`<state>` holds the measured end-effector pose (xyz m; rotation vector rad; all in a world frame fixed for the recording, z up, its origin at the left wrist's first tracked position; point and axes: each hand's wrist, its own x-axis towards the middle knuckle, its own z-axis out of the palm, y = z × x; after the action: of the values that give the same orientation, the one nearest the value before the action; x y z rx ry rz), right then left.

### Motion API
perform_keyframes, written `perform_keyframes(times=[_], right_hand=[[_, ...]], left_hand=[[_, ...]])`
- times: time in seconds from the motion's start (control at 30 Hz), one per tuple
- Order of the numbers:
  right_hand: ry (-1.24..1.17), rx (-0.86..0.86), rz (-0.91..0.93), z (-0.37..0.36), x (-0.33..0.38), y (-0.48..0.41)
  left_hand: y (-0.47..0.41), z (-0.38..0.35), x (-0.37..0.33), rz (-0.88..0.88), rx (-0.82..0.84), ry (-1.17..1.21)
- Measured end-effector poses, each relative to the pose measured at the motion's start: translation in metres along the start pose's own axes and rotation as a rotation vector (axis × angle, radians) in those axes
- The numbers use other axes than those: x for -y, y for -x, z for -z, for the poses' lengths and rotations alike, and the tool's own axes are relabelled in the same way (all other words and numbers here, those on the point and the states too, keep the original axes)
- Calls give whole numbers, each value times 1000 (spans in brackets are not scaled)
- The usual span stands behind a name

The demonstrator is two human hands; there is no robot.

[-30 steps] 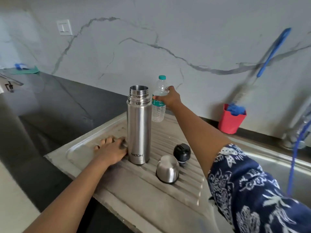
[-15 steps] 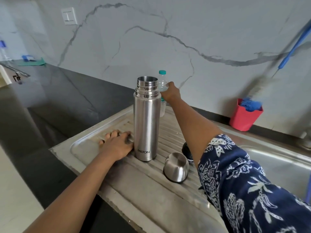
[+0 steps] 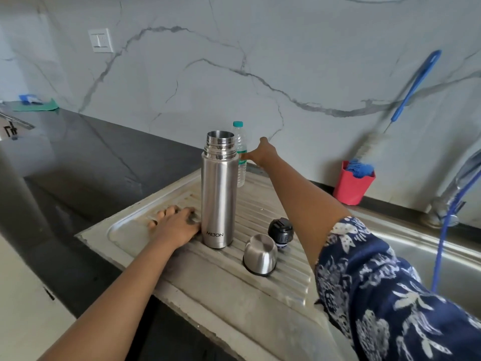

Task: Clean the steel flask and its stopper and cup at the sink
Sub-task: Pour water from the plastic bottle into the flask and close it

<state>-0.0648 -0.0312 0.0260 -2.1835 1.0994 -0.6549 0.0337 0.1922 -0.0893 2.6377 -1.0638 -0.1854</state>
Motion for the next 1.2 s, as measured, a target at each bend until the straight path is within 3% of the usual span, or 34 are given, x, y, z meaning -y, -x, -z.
perform_keyframes(times=[0.1,0.27,0.37,0.43,0.57,0.73,0.83,0.9,1.0,1.2], right_hand=[[100,42,66,20,-5,32],[356,610,143,53,-28,107],[572,772,101,59,-38,133],[672,763,121,57,-43,143],[758,581,197,46,-53,154],[656,425,219,46,-61,158],[508,329,231,64,-53,158],[386,262,228,82,-40,156],[61,216,193,107,-10,152],[-99,246,337,136,63,137]], left_hand=[[4,1,0,-13,-2,6],[8,3,0,-25,5,52],[14,2,0,-44,-9,82],[18,3,0,-52,-28,97],[21,1,4,-66,-60,130],[20,3,6,-91,-123,201],[21,13,5,-212,-332,545],[30,29,-4,-313,-379,854],[47,52,-21,-456,-270,1110],[42,57,-48,-534,-109,1078]])
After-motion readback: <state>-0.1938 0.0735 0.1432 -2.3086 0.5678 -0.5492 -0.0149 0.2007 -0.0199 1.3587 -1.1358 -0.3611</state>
